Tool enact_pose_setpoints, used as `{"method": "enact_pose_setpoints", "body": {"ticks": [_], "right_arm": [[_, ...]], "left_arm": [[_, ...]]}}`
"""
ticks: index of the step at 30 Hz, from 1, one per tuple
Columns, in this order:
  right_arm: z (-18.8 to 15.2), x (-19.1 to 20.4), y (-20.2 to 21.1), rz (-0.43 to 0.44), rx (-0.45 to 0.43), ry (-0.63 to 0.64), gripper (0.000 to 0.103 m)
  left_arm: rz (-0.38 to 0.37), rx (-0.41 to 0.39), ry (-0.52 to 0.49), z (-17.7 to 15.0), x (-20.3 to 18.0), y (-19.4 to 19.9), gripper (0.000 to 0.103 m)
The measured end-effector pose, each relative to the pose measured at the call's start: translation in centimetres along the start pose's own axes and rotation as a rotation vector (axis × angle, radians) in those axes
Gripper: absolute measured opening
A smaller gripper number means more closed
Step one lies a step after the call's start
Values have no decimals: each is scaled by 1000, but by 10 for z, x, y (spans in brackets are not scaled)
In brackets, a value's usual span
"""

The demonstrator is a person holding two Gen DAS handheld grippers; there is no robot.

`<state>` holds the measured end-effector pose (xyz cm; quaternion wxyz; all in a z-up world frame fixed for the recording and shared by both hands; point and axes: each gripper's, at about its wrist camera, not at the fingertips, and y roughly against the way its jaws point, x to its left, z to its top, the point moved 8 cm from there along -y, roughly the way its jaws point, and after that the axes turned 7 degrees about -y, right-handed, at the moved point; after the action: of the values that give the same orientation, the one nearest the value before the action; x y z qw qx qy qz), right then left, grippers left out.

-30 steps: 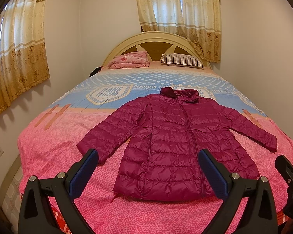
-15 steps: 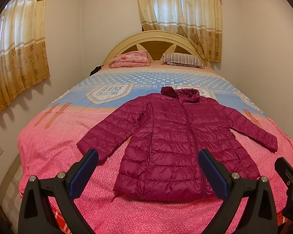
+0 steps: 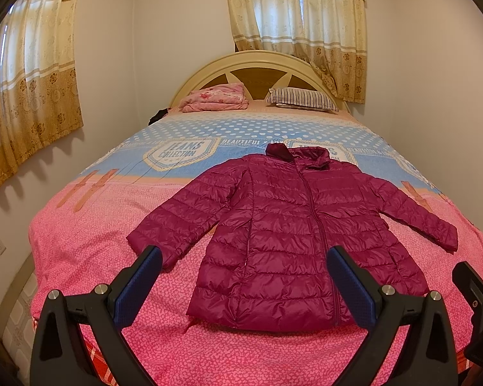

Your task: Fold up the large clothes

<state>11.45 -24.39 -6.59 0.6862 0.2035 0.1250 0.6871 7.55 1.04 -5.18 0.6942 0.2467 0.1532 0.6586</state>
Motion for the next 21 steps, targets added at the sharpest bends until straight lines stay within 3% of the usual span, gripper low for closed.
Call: {"method": "enact_pose_setpoints", "body": {"ticks": [21], "right_arm": [[-15, -1, -16, 8, 36, -14, 103]], "left_arm": [[12, 36, 1, -9, 5, -22, 102]]}}
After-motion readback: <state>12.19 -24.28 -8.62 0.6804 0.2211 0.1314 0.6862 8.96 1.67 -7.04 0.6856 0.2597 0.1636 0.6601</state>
